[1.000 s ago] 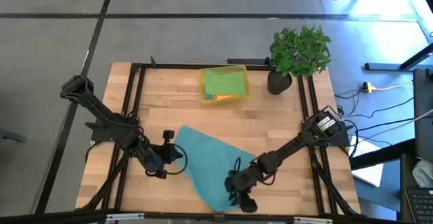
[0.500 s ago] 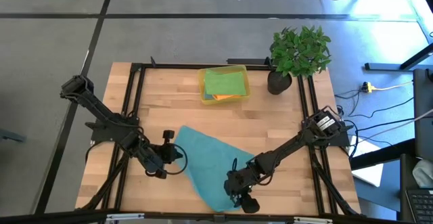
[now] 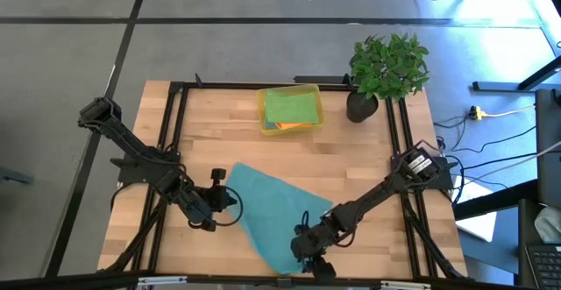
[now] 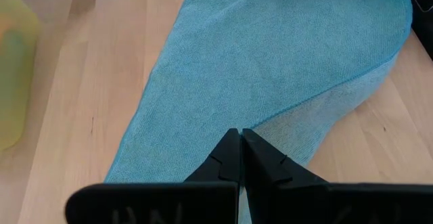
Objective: Fold microfiber towels
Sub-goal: Fold the blue microfiber towel
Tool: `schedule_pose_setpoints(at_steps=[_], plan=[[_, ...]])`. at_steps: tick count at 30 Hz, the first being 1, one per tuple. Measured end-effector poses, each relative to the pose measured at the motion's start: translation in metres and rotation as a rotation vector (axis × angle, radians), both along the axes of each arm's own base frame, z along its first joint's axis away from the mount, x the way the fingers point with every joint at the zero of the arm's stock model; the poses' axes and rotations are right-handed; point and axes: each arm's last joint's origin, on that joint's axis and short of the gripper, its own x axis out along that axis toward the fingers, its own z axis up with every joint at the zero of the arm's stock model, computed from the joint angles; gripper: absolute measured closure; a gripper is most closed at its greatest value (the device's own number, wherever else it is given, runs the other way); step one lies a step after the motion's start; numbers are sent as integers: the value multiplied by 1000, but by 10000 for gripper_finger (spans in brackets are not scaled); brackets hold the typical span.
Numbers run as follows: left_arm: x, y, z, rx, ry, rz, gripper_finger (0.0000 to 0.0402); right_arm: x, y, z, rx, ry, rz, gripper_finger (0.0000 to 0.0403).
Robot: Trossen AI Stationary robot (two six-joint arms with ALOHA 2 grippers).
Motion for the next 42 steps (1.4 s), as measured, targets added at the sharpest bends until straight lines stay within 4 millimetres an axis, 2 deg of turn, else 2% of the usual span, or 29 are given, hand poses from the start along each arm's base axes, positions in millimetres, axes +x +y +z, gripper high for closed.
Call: schedule_pose_setpoints(at_steps=[8,11,16,22,27,31,35,38,42], plan=[[0,0,0,0,0,0,401,2,2,-6,25,10,3,236],[0,0,0,0,0,0,401,2,2,-6,21,-1,7,271],[0,0,0,0,0,0,401,3,1,-6,4,-27,33,379],[1,-1,1,-15,-12,-10,401,0,-2,3,-39,-38,27,396],[3,-3,3,-16,-42,-26,401,-16,-18,32,-225,-14,-50,398],[6,3,5,38,-69,17,401,-34,-33,68,-373,-47,-141,399],[8,16,14,116,-132,88,401,-56,-55,105,-526,-90,-233,400],[9,29,35,179,-218,167,401,-73,-78,134,-628,-139,-329,401],[7,48,74,243,-322,213,402,-95,-113,170,-723,-202,-462,401]])
